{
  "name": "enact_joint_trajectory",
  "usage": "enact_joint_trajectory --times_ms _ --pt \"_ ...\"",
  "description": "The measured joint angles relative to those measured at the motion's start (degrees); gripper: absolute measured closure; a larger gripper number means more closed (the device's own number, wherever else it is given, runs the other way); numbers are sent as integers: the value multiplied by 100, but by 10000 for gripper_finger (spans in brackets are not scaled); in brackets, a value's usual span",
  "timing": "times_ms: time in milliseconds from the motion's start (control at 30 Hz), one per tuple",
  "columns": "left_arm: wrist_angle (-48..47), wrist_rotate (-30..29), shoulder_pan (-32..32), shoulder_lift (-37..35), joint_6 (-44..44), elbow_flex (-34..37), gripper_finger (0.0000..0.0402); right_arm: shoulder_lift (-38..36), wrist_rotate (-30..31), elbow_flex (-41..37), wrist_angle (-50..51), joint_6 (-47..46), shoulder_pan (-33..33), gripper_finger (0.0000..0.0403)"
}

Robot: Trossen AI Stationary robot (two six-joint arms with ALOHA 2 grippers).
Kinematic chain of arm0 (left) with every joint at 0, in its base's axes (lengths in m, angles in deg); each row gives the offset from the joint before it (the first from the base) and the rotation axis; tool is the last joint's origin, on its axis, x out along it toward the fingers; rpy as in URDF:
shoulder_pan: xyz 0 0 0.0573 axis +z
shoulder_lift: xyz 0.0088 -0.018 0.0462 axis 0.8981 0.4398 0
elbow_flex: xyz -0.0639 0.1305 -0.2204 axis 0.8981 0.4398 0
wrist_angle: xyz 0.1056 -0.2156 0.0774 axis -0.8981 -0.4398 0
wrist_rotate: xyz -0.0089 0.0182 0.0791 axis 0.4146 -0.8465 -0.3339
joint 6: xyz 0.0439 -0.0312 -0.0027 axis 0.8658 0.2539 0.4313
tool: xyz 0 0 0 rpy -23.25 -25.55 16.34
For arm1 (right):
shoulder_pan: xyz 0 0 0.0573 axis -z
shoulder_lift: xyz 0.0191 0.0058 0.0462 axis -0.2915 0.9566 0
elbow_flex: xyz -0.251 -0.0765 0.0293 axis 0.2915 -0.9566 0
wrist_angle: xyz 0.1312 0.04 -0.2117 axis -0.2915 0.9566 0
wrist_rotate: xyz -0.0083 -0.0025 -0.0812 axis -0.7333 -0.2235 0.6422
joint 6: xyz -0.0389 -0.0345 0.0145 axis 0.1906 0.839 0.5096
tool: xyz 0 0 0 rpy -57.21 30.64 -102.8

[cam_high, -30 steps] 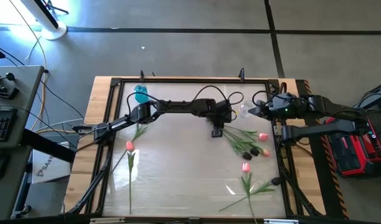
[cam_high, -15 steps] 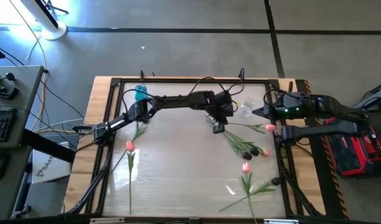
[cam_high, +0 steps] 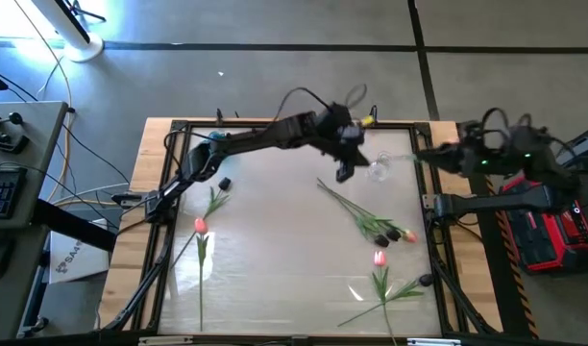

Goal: Sort flowers into vase by color
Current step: Put the pink flower into the transparent vase

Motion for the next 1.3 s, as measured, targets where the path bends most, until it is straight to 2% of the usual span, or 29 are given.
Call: enact_joint_trajectory --times_ms 200,367,500,667,900,1133,1233,1300 --pt "852 18 357 -85 -1111 0 401 10 618 375 11 712 0 208" --pt "1820 648 591 -80 -1929 2 401 144 1188 381 258 700 0 208" --pt "2494 1000 615 -83 -2240 2 401 423 1839 377 488 612 0 208" --pt "2820 1134 525 -83 -2500 2 401 699 2539 374 57 1062 0 208" --pt "2870 1202 306 -83 -2525 2 401 838 2575 374 -573 1623 2 208" --pt "2894 1246 164 -83 -2524 2 401 833 2576 374 -699 1484 2 212" --pt "2908 1241 143 -83 -2526 2 401 833 2569 374 -570 1272 2 239" --pt "2939 1241 142 -83 -2556 2 401 833 2551 374 -429 1217 2 274"
